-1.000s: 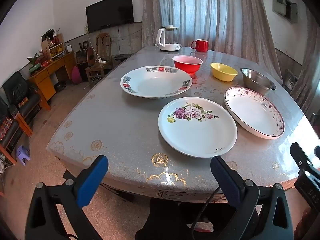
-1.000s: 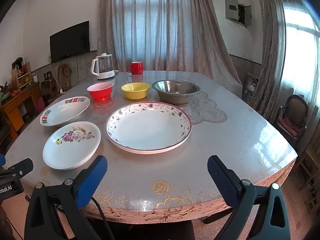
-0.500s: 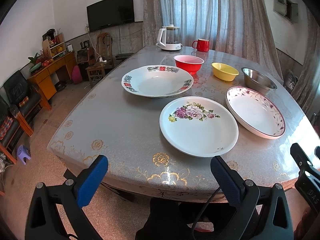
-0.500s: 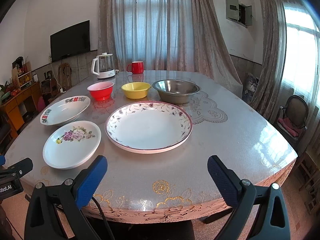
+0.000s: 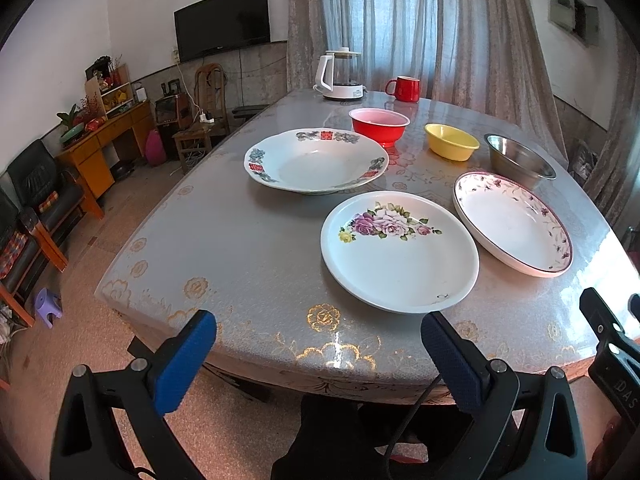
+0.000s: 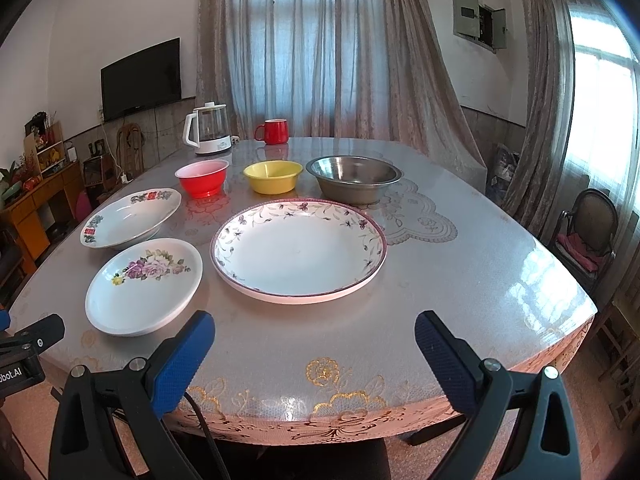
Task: Organize plates and bowls
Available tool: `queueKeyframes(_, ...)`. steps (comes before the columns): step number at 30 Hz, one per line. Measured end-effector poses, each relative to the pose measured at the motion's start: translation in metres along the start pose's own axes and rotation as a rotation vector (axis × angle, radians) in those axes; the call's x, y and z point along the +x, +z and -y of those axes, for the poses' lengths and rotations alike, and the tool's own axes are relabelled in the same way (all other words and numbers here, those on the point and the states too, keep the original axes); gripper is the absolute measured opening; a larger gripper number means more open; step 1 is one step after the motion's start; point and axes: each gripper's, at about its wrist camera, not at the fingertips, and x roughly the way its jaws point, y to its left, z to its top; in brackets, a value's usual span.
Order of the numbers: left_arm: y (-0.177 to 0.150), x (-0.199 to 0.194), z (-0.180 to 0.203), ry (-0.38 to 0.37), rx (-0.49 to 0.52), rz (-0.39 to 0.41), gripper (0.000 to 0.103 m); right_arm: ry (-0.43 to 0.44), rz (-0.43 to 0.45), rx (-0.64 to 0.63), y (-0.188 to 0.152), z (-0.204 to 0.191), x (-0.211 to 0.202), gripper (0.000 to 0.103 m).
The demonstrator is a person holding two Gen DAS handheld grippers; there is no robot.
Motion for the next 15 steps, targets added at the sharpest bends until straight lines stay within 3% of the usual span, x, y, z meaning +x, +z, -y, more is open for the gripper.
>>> queueKeyframes(15,0.001,0.004,0.0003,-0.006,-0.006,-0.017,0.103,0.005,-0.033,-0.001,-0.0013,-0.0016,0.0089,0.102)
